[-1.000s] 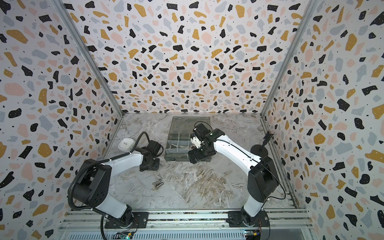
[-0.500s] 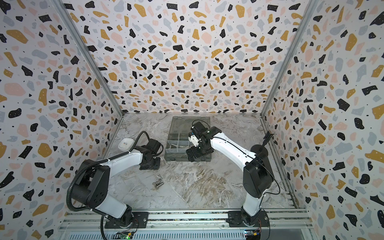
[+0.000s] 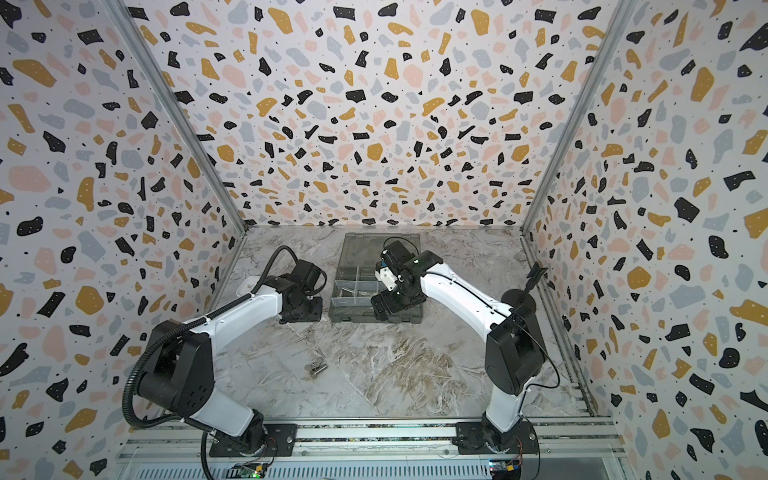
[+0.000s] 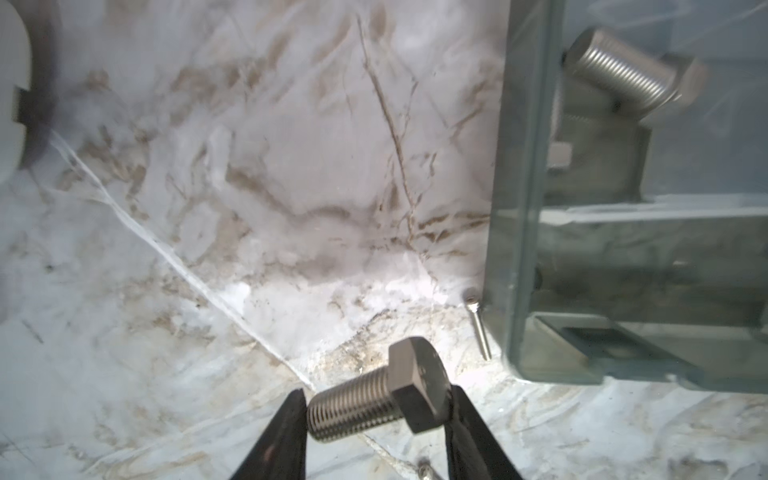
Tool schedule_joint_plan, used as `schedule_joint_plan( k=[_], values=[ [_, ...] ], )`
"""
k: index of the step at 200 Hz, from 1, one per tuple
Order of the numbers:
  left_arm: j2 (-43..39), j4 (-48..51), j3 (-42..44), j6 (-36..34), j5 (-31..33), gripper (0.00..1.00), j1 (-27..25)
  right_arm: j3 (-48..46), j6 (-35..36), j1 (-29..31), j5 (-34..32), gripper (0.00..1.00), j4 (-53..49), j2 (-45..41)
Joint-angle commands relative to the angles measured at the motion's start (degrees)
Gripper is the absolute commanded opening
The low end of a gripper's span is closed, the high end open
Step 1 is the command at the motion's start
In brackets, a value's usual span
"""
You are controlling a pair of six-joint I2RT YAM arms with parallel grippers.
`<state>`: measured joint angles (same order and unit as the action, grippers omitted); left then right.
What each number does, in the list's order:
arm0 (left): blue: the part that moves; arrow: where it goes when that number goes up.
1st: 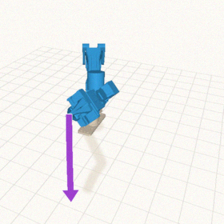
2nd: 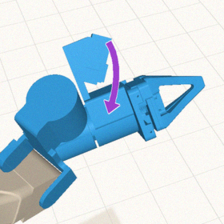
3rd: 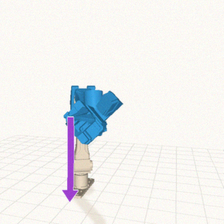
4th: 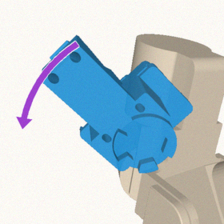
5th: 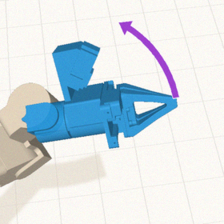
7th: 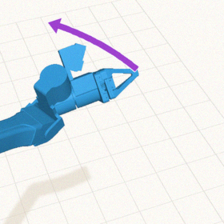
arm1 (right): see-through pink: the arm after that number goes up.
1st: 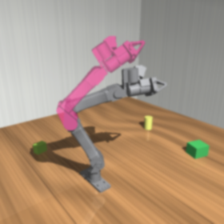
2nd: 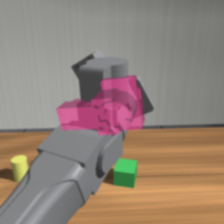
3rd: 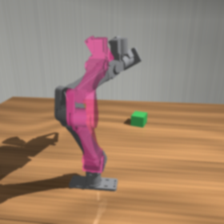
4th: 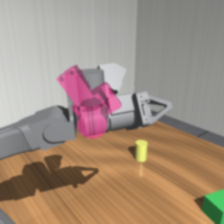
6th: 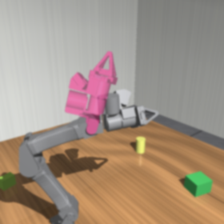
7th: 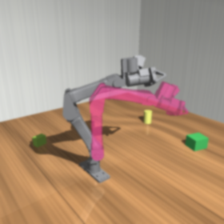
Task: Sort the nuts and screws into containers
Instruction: 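Carry the hex bolt into the bolt compartment and open the left gripper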
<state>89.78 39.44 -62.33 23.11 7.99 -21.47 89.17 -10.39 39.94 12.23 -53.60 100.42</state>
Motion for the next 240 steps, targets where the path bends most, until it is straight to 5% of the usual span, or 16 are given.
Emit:
schedule_joint_plan(
  k=[1, 114, 240],
  values=[
    [1.17, 2.03, -4.41, -0.62, 0.03, 0.40, 0.03, 1.49, 0.43, -0.52, -0.14, 1.00, -1.77, -0.33],
    [12.96, 1.52, -21.29, -0.26, -5.53, 0.41, -1.24, -1.95, -0.44, -3.16, -0.77, 1.00, -1.28, -3.51],
    [21.01, 2.08, -28.62, -0.31, -6.30, 0.45, -4.63, -6.89, -1.38, -6.51, -1.33, 1.00, -1.06, -7.96]
  ],
)
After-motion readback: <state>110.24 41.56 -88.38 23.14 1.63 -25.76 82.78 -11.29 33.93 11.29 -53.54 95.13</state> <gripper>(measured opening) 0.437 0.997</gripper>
